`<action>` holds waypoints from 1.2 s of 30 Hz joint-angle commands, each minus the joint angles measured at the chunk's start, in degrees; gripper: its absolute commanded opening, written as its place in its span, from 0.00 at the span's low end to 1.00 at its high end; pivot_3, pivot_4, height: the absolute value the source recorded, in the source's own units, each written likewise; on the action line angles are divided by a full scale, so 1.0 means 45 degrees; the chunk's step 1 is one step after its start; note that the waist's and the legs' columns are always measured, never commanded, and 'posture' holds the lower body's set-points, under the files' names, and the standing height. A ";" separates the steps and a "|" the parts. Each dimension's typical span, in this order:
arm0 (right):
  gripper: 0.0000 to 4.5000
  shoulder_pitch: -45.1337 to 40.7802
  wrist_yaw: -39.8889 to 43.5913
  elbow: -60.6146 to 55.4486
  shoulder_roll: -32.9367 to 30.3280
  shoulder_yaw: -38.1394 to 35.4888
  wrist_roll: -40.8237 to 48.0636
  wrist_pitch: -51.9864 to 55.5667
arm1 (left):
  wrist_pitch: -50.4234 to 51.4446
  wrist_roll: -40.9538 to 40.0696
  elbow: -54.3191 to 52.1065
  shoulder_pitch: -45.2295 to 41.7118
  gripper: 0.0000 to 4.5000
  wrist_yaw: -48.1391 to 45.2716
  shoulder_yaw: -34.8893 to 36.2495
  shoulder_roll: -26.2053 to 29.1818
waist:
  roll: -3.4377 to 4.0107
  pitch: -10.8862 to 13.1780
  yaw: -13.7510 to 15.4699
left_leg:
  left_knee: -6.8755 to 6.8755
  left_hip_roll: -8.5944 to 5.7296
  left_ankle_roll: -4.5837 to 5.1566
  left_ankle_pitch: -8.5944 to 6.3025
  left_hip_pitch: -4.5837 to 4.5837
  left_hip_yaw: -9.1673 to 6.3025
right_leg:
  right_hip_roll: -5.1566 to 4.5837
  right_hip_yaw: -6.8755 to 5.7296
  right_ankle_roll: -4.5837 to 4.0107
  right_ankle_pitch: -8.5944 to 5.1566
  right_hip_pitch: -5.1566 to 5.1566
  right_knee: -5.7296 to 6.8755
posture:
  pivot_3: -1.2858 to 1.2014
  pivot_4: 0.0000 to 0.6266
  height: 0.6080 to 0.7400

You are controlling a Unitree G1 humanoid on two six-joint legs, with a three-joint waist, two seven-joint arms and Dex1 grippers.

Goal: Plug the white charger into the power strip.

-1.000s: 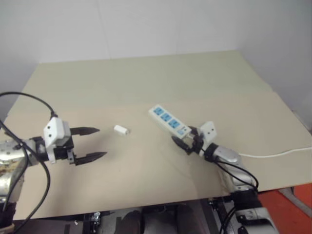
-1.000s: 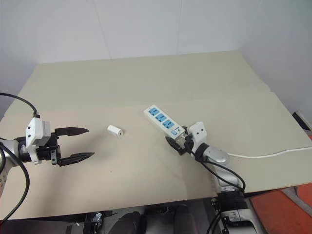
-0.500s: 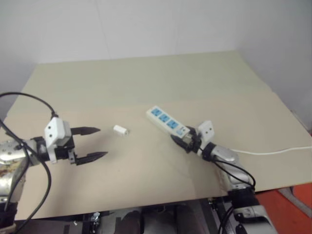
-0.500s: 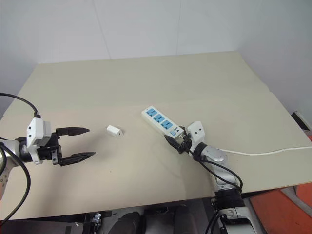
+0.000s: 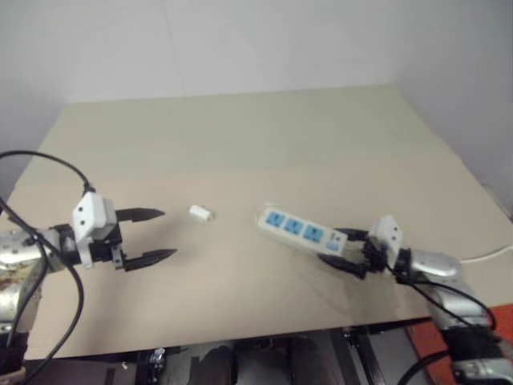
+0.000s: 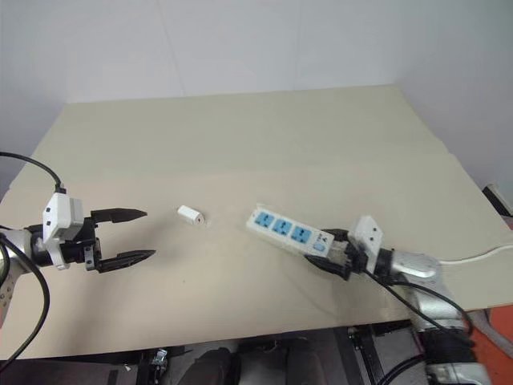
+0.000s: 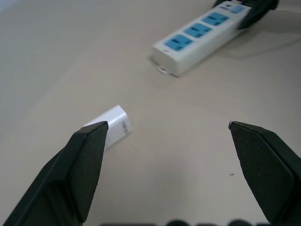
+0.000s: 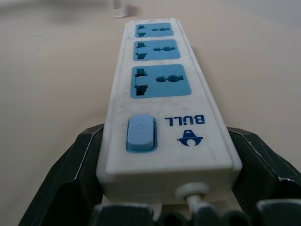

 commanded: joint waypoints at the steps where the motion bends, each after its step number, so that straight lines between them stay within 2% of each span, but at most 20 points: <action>1: 0.76 -0.0424 0.1692 -0.0372 0.0017 0.0276 0.0821 -0.0222 | -0.0172 0.0040 0.0272 -0.1123 1.00 -0.0126 -0.0406 0.0125 | -0.0002 0.0000 -0.0040 | 0.0002 0.0000 0.0000 0.0000 0.0007 0.0007 | 0.0000 0.0002 -0.0003 0.0002 0.0004 0.0005 | 0.52 0.24 1.00; 6: 0.76 -0.1968 0.2490 0.0407 0.1313 0.1576 0.0286 -0.0424 | -0.0691 0.1130 0.1670 -0.3426 1.00 -0.0580 -0.1842 0.0296 | -0.0007 0.0004 -0.0103 | 0.0000 0.0003 -0.0002 -0.0001 0.0127 0.0021 | 0.0031 0.0005 -0.0017 0.0011 0.0111 0.0006 | 0.52 0.24 1.00; 10: 0.76 -0.3290 0.3273 0.1455 0.2135 0.2878 -0.0501 -0.0653 | -0.1783 0.2665 0.3609 -0.5971 1.00 -0.1980 -0.3577 0.0606 | -0.0008 0.0004 -0.0034 | 0.0008 -0.0004 -0.0009 0.0003 0.0128 0.0011 | 0.0032 -0.0009 -0.0019 0.0013 0.0122 0.0007 | 0.52 0.24 1.00; 12: 0.76 -0.3864 0.3358 0.2043 0.2382 0.3386 -0.0916 -0.0339 | -0.2495 0.3567 0.4625 -0.7449 1.00 -0.2988 -0.4648 0.0653 | -0.0013 0.0005 0.0017 | 0.0010 -0.0009 -0.0009 0.0003 0.0120 0.0010 | 0.0030 -0.0012 -0.0018 0.0012 0.0119 -0.0001 | 0.52 0.24 1.00; 16: 0.76 -0.4531 0.3405 0.2988 0.2805 0.4012 -0.1611 -0.0381 | -0.3858 0.5776 0.7087 -1.1151 1.00 -0.4498 -0.7018 -0.0194 | -0.0024 0.0003 0.0065 | 0.0024 -0.0017 -0.0031 0.0016 0.0074 0.0000 | 0.0032 -0.0042 -0.0014 0.0011 0.0114 0.0008 | 0.52 0.24 1.00; 20: 0.76 -0.4545 0.3215 0.3114 0.3025 0.4068 -0.1831 -0.0534 | -0.5059 0.6696 0.8881 -1.3912 1.00 -0.4792 -1.0140 -0.0827 | -0.0028 0.0001 -0.0064 | 0.0033 -0.0023 -0.0060 0.0030 0.0038 -0.0001 | 0.0028 -0.0038 0.0009 0.0003 0.0089 0.0002 | 0.52 0.24 1.00; 26: 0.76 -0.3850 0.2859 0.2387 0.2843 0.4021 -0.1886 -0.0150 | -0.7755 0.7166 1.1244 -1.6024 1.00 -0.4792 -1.3580 -0.1638 | -0.0029 0.0000 -0.0192 | 0.0063 -0.0027 -0.0067 0.0033 -0.0075 -0.0010 | 0.0031 -0.0020 0.0012 0.0001 -0.0053 0.0058 | 0.52 0.24 1.00; 29: 0.76 -0.3532 0.2616 0.1984 0.2746 0.3947 -0.1856 0.0082 | -0.8592 0.7656 1.2237 -1.6461 1.00 -0.4792 -1.4213 -0.2174 | -0.0029 0.0000 -0.0196 | 0.0072 -0.0032 -0.0060 0.0028 -0.0084 -0.0005 | 0.0029 -0.0017 0.0014 0.0002 -0.0053 0.0048 | 0.52 0.24 1.00; 36: 0.76 -0.3078 0.2132 0.1226 0.2639 0.3931 -0.1858 0.0512 | -0.9536 0.8481 1.3178 -1.6451 1.00 -0.4792 -1.4454 -0.2938 | -0.0031 0.0001 -0.0095 | 0.0083 -0.0032 -0.0056 0.0026 -0.0084 -0.0001 | 0.0032 -0.0021 0.0016 0.0001 -0.0048 0.0050 | 0.52 0.24 1.00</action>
